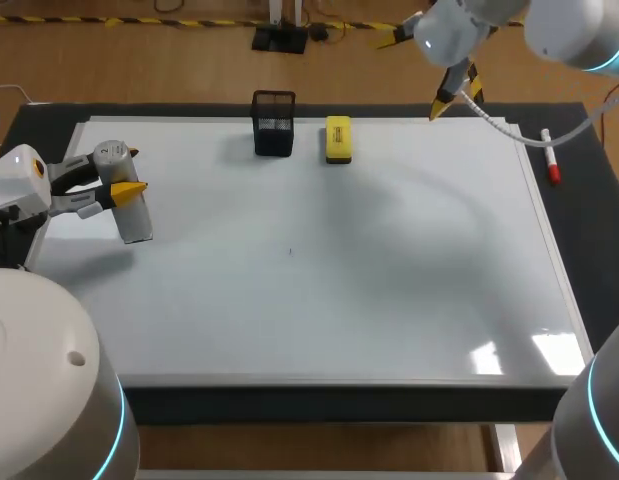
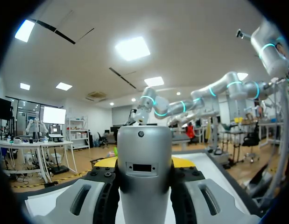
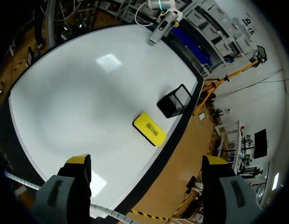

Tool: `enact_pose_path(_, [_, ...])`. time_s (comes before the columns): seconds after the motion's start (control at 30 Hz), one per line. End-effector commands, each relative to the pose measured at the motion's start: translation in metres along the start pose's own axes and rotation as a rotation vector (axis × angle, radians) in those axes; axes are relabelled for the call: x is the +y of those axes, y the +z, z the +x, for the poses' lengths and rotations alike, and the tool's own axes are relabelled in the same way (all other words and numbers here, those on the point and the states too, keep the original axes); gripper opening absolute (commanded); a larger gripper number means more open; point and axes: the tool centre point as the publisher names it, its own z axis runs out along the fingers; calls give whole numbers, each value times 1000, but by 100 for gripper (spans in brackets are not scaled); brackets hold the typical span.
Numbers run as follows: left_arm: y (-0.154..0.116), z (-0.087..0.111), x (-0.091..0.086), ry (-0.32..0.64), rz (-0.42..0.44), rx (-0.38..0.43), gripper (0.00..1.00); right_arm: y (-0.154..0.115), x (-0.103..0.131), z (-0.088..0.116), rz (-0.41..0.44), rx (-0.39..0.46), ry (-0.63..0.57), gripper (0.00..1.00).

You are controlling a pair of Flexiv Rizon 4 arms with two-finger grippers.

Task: Pick up the inspection probe, press it on each red-marked spot on the whiteboard one by one, put down the probe, pick up the eraser, and wipe off all the red marks.

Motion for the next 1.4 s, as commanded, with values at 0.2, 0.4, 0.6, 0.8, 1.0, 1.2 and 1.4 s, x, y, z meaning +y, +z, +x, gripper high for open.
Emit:
enact_pose_path(0.2, [18,-9,-2,-5,-18,59,0,0,0,-1,2,4,-1,100])
enact_pose_path(0.4, [42,-34,-5,-22,-7,138,0,0,0,-1,2,4,-1,100])
enact_pose_path(0.6, [71,-64,-19,-21,5,179,0,0,0,-1,2,4,-1,100])
enact_pose_path(0.8, [103,-92,-33,-26,20,206,0,0,0,-1,2,4,-1,100])
enact_pose_path(1.0, [137,-113,-45,-32,26,234,0,0,0,-1,2,4,-1,100])
enact_pose_path(1.2, [172,-130,-54,-36,42,276,0,0,0,-1,2,4,-1,100])
enact_pose_path(1.4, [208,-145,-56,-43,48,322,0,0,0,-1,2,4,-1,100])
